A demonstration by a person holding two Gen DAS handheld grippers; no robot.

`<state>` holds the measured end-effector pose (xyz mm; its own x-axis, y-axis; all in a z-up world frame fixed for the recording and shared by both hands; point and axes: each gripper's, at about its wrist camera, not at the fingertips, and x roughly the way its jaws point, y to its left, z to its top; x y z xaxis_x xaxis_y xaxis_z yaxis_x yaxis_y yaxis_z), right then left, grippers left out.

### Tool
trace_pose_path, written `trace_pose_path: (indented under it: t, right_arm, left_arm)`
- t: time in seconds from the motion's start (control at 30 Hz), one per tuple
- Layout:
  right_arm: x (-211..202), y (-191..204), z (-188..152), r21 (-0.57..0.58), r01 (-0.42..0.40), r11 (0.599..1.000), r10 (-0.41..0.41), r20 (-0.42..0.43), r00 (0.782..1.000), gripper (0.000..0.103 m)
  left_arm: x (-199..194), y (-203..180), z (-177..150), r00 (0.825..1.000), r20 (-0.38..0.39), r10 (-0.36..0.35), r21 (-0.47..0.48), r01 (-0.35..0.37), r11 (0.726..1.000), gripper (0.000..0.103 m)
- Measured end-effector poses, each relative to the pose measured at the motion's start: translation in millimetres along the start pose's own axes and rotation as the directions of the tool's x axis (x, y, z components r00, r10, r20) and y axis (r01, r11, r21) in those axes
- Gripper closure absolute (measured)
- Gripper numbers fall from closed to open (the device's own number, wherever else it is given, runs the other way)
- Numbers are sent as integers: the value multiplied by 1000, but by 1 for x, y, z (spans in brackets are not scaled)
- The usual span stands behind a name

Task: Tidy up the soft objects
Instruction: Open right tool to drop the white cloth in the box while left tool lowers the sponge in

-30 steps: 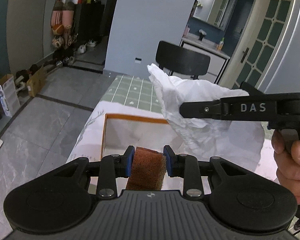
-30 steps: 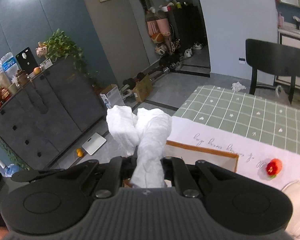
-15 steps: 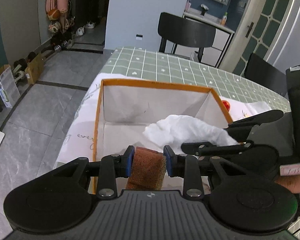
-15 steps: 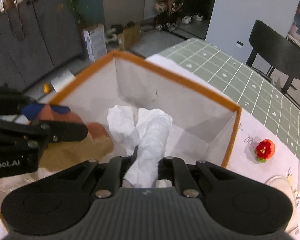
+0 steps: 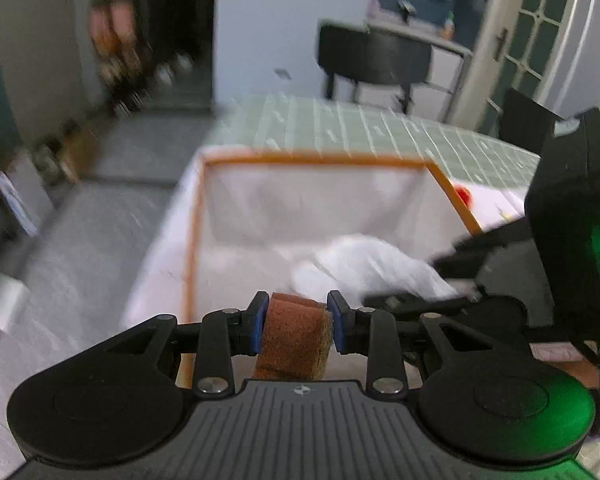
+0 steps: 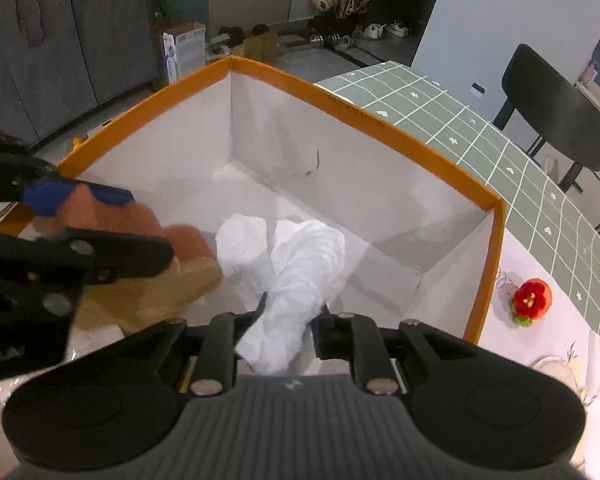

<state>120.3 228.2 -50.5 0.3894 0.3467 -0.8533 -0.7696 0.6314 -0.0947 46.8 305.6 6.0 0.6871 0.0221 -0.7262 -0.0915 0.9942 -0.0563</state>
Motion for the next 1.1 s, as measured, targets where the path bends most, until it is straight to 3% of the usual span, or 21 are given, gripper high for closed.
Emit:
trace_pose_path:
  t: [0.07, 0.1, 0.17, 0.23, 0.3, 0.47, 0.53, 0.6, 0.7, 0.83, 0.9, 1.0, 1.07, 1.1]
  right_arm:
    - [-2, -4, 1, 22, 0, 1000, -1, 15, 1000, 87]
    - [-2, -6, 3, 32, 1, 1000, -2, 20, 1000, 87]
    - [-3, -10, 2, 58, 7, 998, -8, 26, 1000, 85]
    - [-4, -15, 1, 92, -1, 996, -1, 25, 1000, 69]
    - [-6, -18, 1, 115, -40, 992, 38, 21, 999, 67]
    - [-9, -20, 0, 130, -80, 988, 77, 24, 997, 62]
    - [-11, -22, 1, 129, -85, 988, 81, 32, 996, 56]
    - [-16, -21, 2, 144, -101, 984, 94, 55, 994, 49]
    - [-25, -28, 3, 212, -145, 966, 123, 112, 986, 29]
    - [-38, -36, 3, 250, -136, 959, 99, 158, 983, 29]
    - [-44, -41, 2, 255, -135, 957, 92, 173, 981, 29]
    - [-51, -50, -2, 269, -135, 953, 87, 185, 979, 29]
    - [-56, -55, -5, 280, -130, 951, 78, 192, 978, 29]
    - [-58, -57, -8, 284, -129, 950, 75, 194, 978, 29]
  left_arm:
    - [-9, -6, 4, 996, 74, 57, 38, -60, 997, 68]
    - [-10, -7, 6, 995, 83, 50, 48, -55, 997, 68]
    - [-6, -13, 6, 995, 88, 56, 97, -64, 993, 68]
    - [9, -26, -3, 993, 64, 101, 227, -113, 967, 69]
    - [19, -30, -14, 989, 34, 141, 260, -146, 955, 68]
    - [13, -24, -20, 996, -29, 90, 230, -81, 970, 47]
    - [6, -26, -21, 995, -29, 93, 253, -83, 964, 29]
    - [1, -27, -19, 997, -38, 66, 255, -55, 965, 29]
    - [-1, -20, -16, 998, -63, -8, 238, 23, 971, 29]
    - [1, -35, -25, 986, -153, -63, 326, 110, 939, 28]
    - [1, -42, -27, 987, -153, -49, 347, 101, 932, 28]
    - [11, -39, -24, 981, -190, -32, 319, 93, 943, 22]
    - [25, -37, -23, 977, -214, 18, 337, 56, 940, 22]
    - [37, -36, -24, 966, -248, 68, 350, 24, 936, 29]
